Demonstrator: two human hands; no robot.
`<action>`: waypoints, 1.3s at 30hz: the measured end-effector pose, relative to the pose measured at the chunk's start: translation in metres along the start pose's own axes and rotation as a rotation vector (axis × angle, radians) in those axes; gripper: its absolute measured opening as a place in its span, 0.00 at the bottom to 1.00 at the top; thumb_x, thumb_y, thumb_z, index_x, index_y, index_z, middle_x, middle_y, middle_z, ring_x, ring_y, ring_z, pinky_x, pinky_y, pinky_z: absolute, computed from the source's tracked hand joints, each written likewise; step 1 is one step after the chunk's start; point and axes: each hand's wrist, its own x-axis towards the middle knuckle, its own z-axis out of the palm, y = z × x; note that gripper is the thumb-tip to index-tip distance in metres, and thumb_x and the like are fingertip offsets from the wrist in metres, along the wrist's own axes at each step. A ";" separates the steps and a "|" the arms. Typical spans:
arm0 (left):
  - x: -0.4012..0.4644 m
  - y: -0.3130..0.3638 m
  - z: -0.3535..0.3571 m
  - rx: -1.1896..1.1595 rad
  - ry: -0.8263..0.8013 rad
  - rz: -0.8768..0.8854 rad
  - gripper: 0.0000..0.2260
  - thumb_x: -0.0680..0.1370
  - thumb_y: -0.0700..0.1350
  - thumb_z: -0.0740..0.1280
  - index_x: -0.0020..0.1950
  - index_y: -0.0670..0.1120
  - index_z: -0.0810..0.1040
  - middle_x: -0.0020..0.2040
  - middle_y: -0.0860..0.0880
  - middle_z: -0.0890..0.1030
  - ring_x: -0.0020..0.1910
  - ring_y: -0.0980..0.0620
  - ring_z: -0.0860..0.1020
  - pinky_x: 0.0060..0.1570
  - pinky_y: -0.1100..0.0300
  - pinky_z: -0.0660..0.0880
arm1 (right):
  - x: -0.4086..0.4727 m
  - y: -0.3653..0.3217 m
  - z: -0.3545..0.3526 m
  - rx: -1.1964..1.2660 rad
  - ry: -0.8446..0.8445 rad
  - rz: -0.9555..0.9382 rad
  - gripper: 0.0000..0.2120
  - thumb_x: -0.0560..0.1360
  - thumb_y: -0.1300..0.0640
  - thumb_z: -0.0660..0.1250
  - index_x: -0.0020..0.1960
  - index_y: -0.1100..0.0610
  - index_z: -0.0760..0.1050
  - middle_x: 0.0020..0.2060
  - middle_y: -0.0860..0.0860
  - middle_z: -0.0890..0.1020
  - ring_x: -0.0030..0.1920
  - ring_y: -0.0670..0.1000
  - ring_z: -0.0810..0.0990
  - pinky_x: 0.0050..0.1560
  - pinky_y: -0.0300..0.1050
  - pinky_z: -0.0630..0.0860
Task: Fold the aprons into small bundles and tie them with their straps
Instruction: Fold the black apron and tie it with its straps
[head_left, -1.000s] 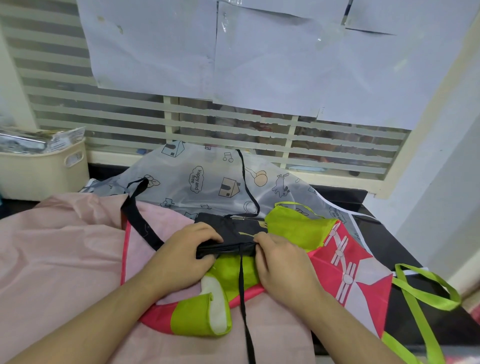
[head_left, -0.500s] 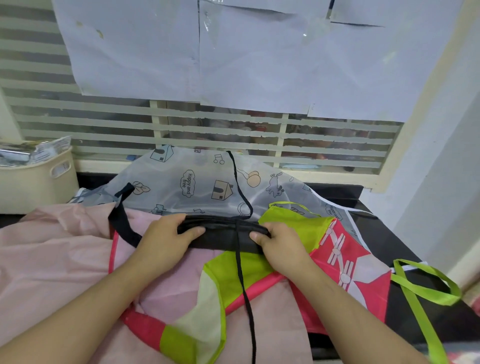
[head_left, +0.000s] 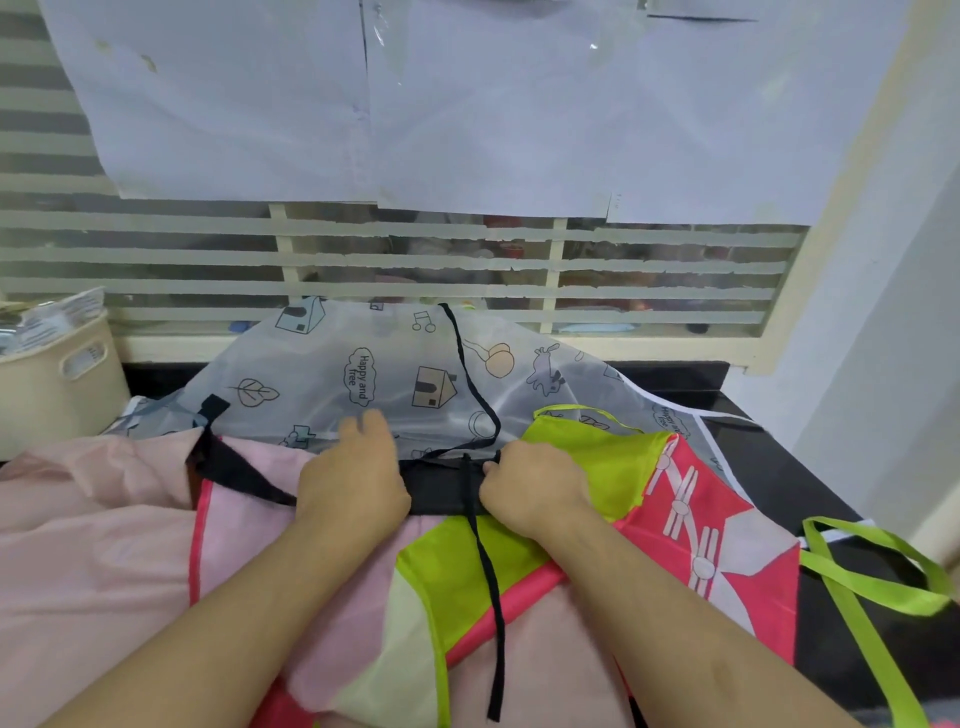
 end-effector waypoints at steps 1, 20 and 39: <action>0.002 0.005 -0.003 0.083 0.056 0.104 0.19 0.75 0.41 0.68 0.63 0.45 0.67 0.61 0.44 0.73 0.60 0.40 0.75 0.51 0.49 0.71 | 0.001 -0.002 -0.001 -0.027 -0.018 0.000 0.13 0.80 0.50 0.62 0.56 0.56 0.80 0.57 0.57 0.83 0.58 0.62 0.81 0.46 0.48 0.72; 0.028 -0.014 0.056 -0.495 0.059 0.310 0.06 0.82 0.42 0.65 0.58 0.49 0.78 0.55 0.52 0.75 0.57 0.50 0.72 0.58 0.56 0.70 | -0.015 -0.012 0.038 -0.116 0.370 -0.493 0.17 0.77 0.56 0.61 0.64 0.57 0.74 0.61 0.54 0.75 0.60 0.58 0.74 0.65 0.53 0.73; 0.016 -0.022 0.043 -0.202 -0.225 0.321 0.39 0.78 0.67 0.35 0.86 0.51 0.46 0.85 0.53 0.55 0.83 0.54 0.53 0.80 0.57 0.51 | -0.026 -0.003 0.038 -0.072 -0.070 -0.269 0.38 0.78 0.35 0.34 0.85 0.48 0.41 0.84 0.45 0.44 0.83 0.44 0.40 0.78 0.43 0.34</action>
